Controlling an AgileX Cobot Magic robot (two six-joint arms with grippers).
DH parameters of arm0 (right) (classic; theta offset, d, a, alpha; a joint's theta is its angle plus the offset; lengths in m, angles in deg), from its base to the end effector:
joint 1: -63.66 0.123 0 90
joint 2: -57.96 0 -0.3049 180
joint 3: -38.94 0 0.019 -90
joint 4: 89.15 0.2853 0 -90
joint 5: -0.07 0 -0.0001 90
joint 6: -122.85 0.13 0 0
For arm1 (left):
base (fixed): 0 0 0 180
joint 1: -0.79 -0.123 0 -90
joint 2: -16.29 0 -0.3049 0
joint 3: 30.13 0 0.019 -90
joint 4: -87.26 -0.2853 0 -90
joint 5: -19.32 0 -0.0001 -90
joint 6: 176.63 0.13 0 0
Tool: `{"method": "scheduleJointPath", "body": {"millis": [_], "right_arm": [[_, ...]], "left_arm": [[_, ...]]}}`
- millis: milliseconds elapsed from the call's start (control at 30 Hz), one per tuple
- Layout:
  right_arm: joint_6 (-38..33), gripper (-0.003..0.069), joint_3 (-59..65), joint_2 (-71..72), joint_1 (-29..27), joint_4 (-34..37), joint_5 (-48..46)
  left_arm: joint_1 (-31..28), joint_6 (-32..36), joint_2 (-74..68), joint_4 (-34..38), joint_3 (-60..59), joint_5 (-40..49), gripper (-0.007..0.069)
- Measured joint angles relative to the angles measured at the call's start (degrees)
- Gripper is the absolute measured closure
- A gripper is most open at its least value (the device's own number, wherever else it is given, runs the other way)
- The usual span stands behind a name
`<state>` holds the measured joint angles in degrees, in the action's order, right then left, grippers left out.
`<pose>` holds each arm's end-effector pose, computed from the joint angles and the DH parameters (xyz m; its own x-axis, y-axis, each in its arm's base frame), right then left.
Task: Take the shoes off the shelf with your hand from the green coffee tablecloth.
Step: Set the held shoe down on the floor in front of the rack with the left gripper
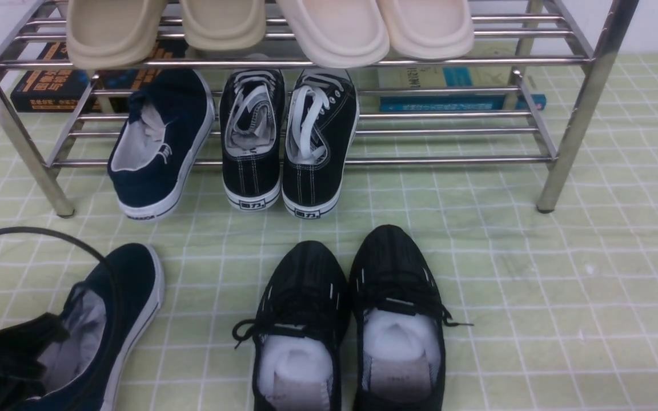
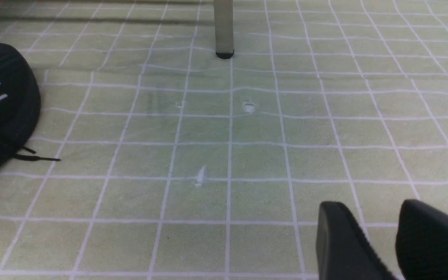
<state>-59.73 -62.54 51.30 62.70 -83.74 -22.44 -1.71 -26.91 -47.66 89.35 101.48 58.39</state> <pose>0.1037 0.0030 0.1619 -0.3028 0.0473 -0.9519 -0.0049 0.9987 0.0512 0.1993 0.0057 0.1919 -0.7274 -0.5606 -0.3958 -0.4912 0.8281 -0.2702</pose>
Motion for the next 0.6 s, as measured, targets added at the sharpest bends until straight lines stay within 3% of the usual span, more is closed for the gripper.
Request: {"method": "scheduleJointPath", "body": {"millis": [67, 200, 367, 500, 600], "right_arm": [[0.0, 0.0419, 0.0, 0.0, 0.0, 0.0, 0.0], [0.0, 0.0419, 0.0, 0.0, 0.0, 0.0, 0.0], [0.0, 0.0419, 0.0, 0.0, 0.0, 0.0, 0.0], [0.0, 0.0419, 0.0, 0.0, 0.0, 0.0, 0.0], [0.0, 0.0419, 0.0, 0.0, 0.0, 0.0, 0.0]], "left_arm": [[0.0, 0.5, 0.0, 0.2, 0.0, 0.1, 0.0487], [0.0, 1.9, 0.0, 0.8, 0.2, 0.8, 0.0309], [0.0, 3.1, 1.6, 0.0, 2.8, 5.2, 0.0182], [0.0, 3.3, 4.3, -2.1, 7.9, 10.7, 0.0172], [0.0, 3.3, 7.3, -5.3, 15.3, 17.2, 0.0239]]}}
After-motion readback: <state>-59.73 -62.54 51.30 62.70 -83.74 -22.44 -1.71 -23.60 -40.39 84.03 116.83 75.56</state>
